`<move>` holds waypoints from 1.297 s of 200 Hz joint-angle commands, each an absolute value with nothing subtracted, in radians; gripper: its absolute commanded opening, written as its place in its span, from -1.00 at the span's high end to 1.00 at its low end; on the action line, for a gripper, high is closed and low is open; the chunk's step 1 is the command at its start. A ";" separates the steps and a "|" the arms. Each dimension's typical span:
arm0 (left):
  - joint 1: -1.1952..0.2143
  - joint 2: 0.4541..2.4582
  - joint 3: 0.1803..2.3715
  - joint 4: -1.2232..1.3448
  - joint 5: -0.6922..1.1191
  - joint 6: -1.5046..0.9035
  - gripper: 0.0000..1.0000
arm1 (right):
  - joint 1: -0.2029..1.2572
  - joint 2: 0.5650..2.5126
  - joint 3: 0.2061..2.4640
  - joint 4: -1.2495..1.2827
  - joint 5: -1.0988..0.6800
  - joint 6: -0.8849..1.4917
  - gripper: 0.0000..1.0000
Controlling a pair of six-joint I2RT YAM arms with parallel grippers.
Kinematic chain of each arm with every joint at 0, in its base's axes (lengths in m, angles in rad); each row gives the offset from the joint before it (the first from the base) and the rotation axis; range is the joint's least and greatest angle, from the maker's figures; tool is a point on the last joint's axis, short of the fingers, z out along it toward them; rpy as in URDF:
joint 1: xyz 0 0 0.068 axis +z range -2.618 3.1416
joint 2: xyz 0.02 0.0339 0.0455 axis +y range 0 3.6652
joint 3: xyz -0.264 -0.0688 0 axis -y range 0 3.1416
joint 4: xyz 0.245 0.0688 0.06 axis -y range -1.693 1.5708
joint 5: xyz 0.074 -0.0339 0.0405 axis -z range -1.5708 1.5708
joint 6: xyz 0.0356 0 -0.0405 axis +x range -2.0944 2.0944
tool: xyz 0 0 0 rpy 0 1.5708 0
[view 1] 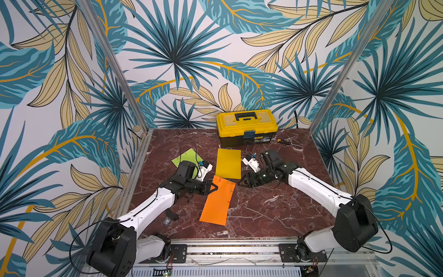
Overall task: Unclip the paperclips from the documents
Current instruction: Pick up the document from the center of the board, then remove the paper clip from the document.
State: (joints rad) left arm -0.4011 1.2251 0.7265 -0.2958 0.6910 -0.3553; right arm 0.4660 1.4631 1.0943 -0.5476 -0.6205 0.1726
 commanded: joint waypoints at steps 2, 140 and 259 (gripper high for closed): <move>-0.417 1.204 0.777 -0.363 0.683 -0.264 1.00 | 0.466 1.443 1.132 -0.584 -0.606 0.066 -0.25; -0.482 1.190 0.868 -0.457 0.711 0.017 1.00 | 0.469 1.444 1.226 -0.507 -0.841 -0.239 -0.20; -0.483 1.125 0.820 -0.302 0.797 -0.025 1.00 | 0.490 1.540 1.355 -0.665 -0.939 -0.383 -0.10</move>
State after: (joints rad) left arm -0.4812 1.1374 0.8360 -0.3691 0.7570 -0.0071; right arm 0.4835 1.5253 1.3323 -0.6029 -0.8993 -0.3317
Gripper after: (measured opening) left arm 0.047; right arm 0.555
